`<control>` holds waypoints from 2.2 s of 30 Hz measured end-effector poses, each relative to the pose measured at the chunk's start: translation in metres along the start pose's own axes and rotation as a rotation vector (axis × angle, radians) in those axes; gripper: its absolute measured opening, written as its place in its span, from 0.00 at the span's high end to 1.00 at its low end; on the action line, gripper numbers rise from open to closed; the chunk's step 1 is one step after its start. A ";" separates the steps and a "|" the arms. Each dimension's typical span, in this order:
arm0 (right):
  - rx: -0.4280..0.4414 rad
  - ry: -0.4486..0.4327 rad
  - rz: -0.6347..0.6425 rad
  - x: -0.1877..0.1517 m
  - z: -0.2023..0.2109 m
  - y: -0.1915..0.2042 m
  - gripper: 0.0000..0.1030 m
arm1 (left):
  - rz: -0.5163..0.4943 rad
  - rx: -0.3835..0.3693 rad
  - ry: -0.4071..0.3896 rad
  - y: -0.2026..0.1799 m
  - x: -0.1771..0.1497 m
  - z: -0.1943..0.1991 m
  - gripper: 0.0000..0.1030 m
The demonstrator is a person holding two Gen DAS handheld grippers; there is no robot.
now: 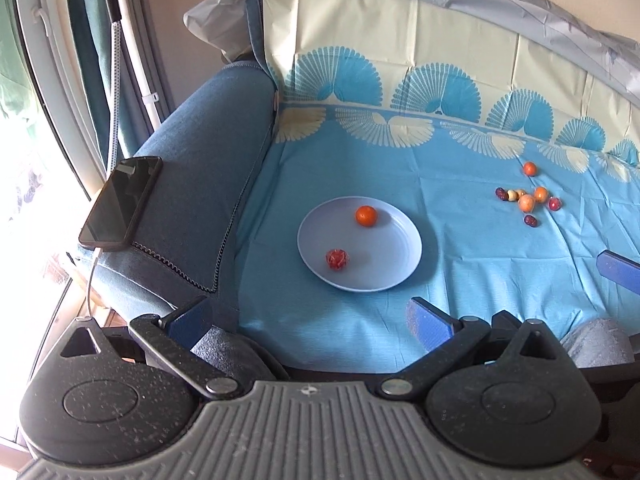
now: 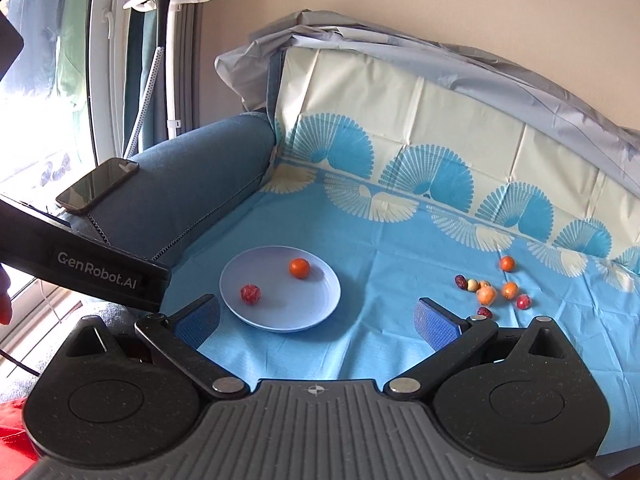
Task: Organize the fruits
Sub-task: 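Withdraw both open tools from the plate, then grasp a dark red date with the left tool while the right tool grasps a wrapped red fruit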
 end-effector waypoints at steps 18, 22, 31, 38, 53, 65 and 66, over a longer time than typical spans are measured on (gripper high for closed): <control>-0.054 0.048 -0.118 -0.012 -0.031 -0.031 0.01 | -0.026 0.008 0.108 -0.012 0.010 -0.041 0.00; -0.116 0.047 -0.223 -0.020 -0.044 -0.071 0.01 | -0.060 0.001 0.108 -0.036 0.031 -0.053 0.00; -0.310 0.107 -0.453 -0.051 -0.100 -0.190 0.01 | -0.135 -0.058 0.138 -0.125 0.094 -0.118 0.00; -0.402 0.117 -0.535 -0.064 -0.167 -0.283 0.01 | -0.264 -0.131 0.114 -0.222 0.153 -0.201 0.00; -0.375 0.225 -0.460 -0.076 -0.357 -0.420 0.01 | -0.381 -0.311 0.299 -0.378 0.198 -0.395 0.00; -0.378 0.184 -0.308 -0.058 -0.371 -0.409 0.72 | -0.386 -0.406 0.268 -0.392 0.207 -0.392 0.80; -0.381 0.199 -0.316 -0.056 -0.369 -0.408 0.72 | -0.386 -0.407 0.239 -0.388 0.207 -0.385 0.80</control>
Point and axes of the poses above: each gripper's, at about its wrist camera, not at the fingertips, and z roughly against the way its jaws point, y to its left, x to its top, the point moved 4 cm from there along -z, roughly the way its jaws point, and after that the axes turned 6 degrees about y, right-handed, at the moved point
